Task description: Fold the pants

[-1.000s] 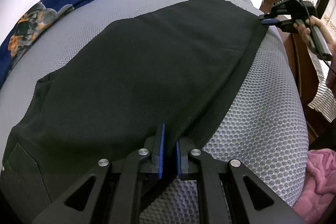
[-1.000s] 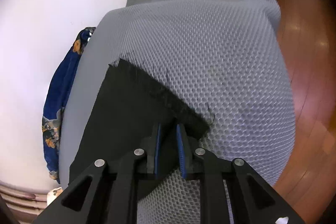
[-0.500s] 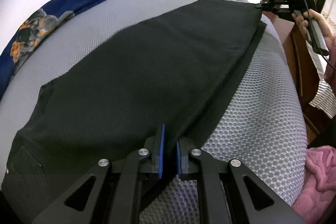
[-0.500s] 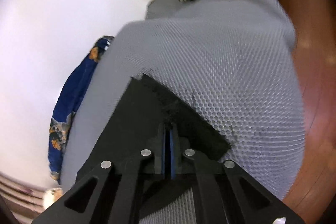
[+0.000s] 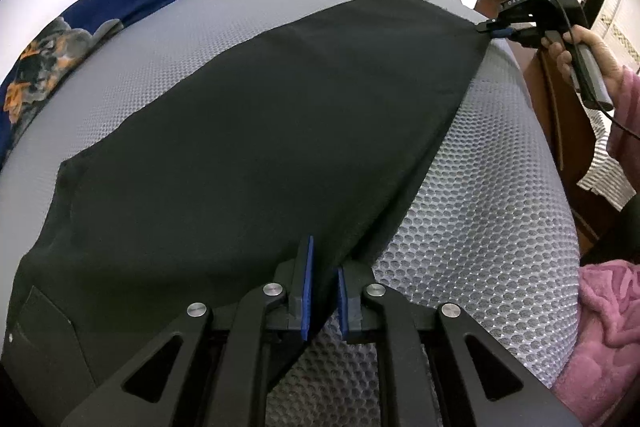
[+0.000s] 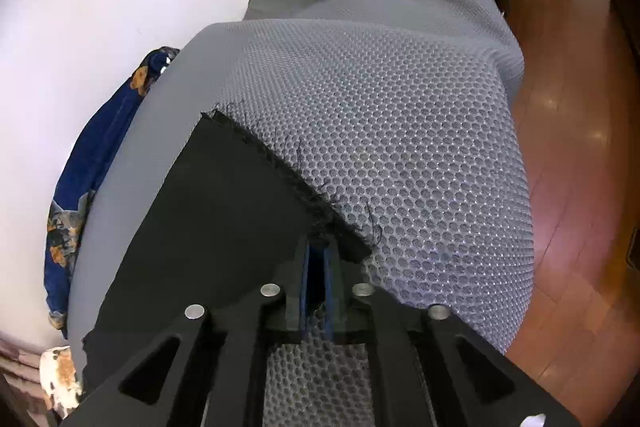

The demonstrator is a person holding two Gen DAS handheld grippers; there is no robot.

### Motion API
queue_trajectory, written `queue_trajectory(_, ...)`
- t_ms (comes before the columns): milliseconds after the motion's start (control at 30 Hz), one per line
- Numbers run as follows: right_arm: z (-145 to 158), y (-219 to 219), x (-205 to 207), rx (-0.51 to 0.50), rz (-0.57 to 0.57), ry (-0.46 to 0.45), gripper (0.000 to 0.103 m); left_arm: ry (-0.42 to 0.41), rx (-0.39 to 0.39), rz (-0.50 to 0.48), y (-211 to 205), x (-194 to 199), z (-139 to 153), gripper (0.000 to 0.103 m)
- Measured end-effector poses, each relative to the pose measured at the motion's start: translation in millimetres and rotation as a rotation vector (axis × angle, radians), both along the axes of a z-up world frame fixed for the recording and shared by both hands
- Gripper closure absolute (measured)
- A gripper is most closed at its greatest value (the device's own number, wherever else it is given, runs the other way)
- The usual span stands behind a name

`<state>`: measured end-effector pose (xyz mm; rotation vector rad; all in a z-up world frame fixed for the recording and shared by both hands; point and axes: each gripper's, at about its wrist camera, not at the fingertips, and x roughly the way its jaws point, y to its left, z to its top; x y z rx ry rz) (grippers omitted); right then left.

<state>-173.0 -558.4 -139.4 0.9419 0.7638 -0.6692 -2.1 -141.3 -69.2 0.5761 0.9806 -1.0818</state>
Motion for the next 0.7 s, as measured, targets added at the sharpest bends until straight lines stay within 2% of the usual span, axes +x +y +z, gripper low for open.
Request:
queue_trajectory(33, 4.2, 0.2, -1.6, -0.007, -0.009, 0.024, 0.073, 0.007, -0.004, 0.003, 1.0, 0.9, 1.4, 0.085)
queue_trajectory(67, 10.4, 1.7, -4.2, -0.028, -0.015, 0.035, 0.069, 0.018, -0.013, 0.007, 3.1, 1.7, 4.0, 0.083)
queue_trajectory(133, 22.4, 4.8, -7.9, -0.065, -0.02, 0.038, 0.067, 0.045, -0.047, 0.006, 10.3, 1.9, 12.3, 0.076)
queue_trajectory(167, 27.9, 6.5, -7.8, -0.079, -0.021, 0.044, 0.067, 0.055, -0.076, 0.011, 16.9, 3.1, 19.3, 0.065)
queue_trajectory(233, 43.1, 13.4, 0.4, -0.116, 0.009, 0.041, 0.067, 0.052, -0.113, 0.034, 27.5, 5.9, 28.3, 0.052)
queue_trajectory(300, 55.2, 23.3, 17.6, -0.138, 0.078, 0.031, 0.067, 0.04, -0.155, 0.078, 43.8, 14.0, 38.2, 0.052)
queue_trajectory(400, 71.4, 55.4, 67.6, -0.158, 0.267, 0.004, 0.067, 0.025, -0.179, 0.204, 71.3, 37.7, 44.2, 0.052)
queue_trajectory(500, 77.5, 107.0, 134.2, -0.143, 0.52, -0.025, 0.067, 0.023, -0.19, 0.367, 106.1, 64.4, 43.3, 0.052)
queue_trajectory(533, 77.6, 129.0, 157.7, -0.134, 0.614, -0.033, 0.067, 0.018, -0.185, 0.437, 121.6, 74.8, 42.2, 0.052)
queue_trajectory(700, 70.4, 250.8, 261.4, -0.051, 1.085, -0.049, 0.067, -0.032, -0.158, 0.647, 183.0, 97.9, 37.7, 0.052)
